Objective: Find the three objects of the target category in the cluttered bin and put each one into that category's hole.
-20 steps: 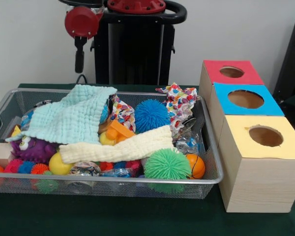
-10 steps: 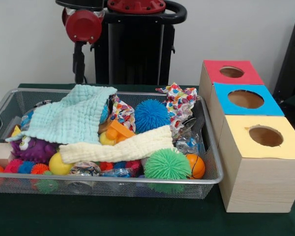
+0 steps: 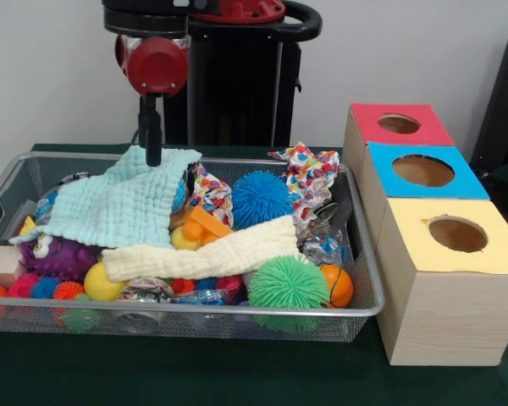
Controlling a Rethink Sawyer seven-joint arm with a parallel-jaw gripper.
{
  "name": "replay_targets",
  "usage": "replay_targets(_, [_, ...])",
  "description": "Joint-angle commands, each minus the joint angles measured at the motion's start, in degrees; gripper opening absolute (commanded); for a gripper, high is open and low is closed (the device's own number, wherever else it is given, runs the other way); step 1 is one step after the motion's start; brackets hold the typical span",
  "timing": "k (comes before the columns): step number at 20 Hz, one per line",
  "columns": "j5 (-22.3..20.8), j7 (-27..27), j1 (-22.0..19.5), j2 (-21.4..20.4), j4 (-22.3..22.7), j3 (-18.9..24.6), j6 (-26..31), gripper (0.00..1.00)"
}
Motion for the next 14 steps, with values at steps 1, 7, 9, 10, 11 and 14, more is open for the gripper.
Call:
replay_targets(1, [-4.7,-11.5,-3.5,5.7,1.0,9.5,-2.3,1.00])
replay_targets(7, [-6.6,-10.8,-5.0,7.1,0.4,11.5,-3.0,1.00])
replay_targets(9, [-7.3,-10.4,-5.6,8.0,0.4,12.2,-3.8,1.00])
replay_targets(10, [-7.7,-10.2,-5.8,8.4,0.3,12.7,-4.2,1.00])
replay_targets(11, [-8.1,-10.0,-6.1,8.7,0.3,13.0,-4.7,1.00])
replay_targets(14, [-9.4,-8.5,-6.4,9.8,0.4,13.5,-7.4,1.00])
